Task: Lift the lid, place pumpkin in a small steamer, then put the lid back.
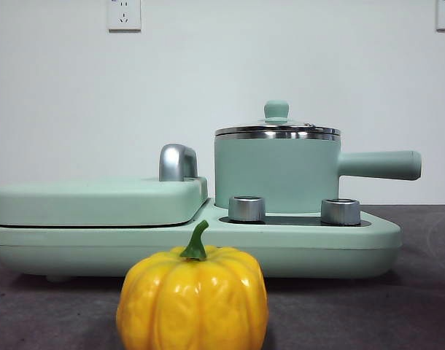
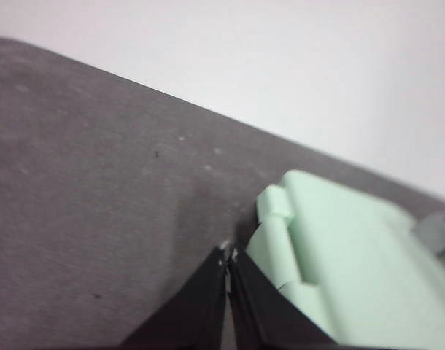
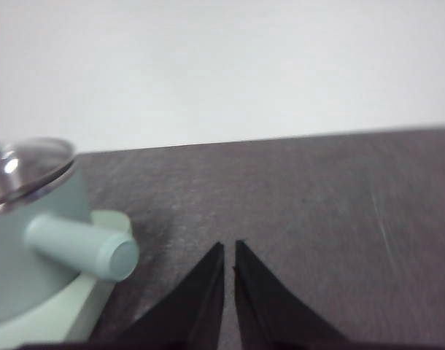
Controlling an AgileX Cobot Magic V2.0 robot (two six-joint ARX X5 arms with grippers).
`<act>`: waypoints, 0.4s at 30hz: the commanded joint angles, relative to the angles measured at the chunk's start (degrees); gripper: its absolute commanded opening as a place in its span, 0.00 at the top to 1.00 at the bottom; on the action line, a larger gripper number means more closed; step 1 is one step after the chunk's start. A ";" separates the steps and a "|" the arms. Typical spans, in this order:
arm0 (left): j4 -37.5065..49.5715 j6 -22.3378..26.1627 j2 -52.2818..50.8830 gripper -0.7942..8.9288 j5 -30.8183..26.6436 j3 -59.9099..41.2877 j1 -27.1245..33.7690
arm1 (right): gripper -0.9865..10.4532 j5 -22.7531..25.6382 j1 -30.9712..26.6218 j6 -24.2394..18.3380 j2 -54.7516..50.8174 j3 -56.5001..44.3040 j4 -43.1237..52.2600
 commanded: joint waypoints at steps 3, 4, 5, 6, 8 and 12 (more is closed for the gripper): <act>5.79 -10.01 -0.02 0.91 -0.15 -0.96 0.11 | 0.90 0.57 0.02 13.92 -0.02 0.31 0.42; 7.39 -10.01 -0.02 0.91 -0.15 -0.87 0.11 | 0.90 0.31 0.02 14.43 -0.02 0.61 0.44; 9.09 -10.01 -0.02 0.91 -0.17 -0.63 0.11 | 0.90 0.17 0.04 14.86 -0.02 1.09 0.44; 10.51 -10.03 -0.02 0.91 -0.15 -0.28 0.11 | 0.90 0.00 0.04 14.97 -0.02 1.75 0.42; 11.23 -10.03 -0.02 0.91 -0.17 1.01 0.11 | 0.90 -0.02 0.02 14.97 -0.02 3.32 0.24; 7.80 -9.97 0.11 0.91 -0.22 5.22 0.11 | 0.90 0.00 0.02 14.86 0.00 7.58 -1.49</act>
